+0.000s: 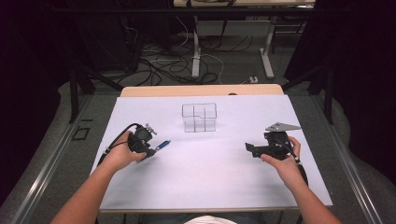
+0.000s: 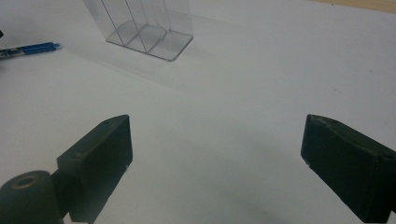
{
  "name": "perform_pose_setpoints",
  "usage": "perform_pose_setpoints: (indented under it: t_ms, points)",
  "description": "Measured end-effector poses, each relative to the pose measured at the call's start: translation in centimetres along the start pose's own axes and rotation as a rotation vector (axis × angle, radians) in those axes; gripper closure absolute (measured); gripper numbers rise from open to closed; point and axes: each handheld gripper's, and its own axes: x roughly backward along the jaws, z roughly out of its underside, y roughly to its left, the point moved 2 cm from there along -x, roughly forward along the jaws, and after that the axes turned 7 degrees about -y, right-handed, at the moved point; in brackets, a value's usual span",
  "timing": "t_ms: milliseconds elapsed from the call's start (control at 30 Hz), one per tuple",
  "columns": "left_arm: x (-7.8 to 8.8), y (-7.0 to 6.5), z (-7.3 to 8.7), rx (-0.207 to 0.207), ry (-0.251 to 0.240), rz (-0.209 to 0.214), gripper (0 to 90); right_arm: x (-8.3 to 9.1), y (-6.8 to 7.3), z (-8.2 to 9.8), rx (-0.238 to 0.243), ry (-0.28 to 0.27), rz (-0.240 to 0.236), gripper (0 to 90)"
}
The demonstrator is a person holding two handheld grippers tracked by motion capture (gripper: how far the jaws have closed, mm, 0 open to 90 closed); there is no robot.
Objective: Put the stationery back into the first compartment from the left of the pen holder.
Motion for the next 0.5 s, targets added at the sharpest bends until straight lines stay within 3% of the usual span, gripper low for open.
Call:
perform_pose_setpoints:
  t_ms: [500]
  points:
    - [-1.4,0.1,-0.1,-0.036,0.038,0.0,67.7,-0.1,-0.2,0.1,0.007,0.004,0.004,8.9]
